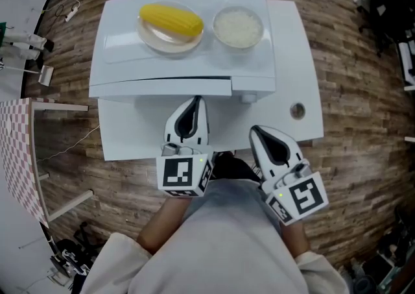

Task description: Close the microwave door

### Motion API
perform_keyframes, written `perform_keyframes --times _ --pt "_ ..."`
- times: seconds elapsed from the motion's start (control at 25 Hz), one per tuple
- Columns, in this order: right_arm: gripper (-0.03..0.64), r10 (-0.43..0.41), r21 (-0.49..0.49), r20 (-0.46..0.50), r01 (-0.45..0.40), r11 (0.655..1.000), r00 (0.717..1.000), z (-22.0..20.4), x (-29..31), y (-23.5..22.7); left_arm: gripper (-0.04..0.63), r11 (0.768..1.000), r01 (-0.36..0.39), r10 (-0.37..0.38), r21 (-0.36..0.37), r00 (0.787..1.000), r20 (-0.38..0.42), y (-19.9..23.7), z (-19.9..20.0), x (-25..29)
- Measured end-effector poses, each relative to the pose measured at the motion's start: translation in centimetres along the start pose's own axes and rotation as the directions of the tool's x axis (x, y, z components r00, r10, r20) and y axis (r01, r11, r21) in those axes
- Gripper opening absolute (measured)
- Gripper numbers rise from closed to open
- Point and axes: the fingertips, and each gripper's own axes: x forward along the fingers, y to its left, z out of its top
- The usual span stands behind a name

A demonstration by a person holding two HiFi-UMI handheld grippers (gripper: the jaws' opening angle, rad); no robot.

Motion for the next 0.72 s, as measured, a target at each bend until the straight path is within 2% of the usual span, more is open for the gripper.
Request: perform_keyframes --times 0.72 --pt "0.023 0.01 0.009 -0.006 -0.01 1.0 1.0 -0.59 0.13 0.53 0.012 1.0 -0.021 0.021 -0.005 1.0 0.016 0.27 0.21 0.85"
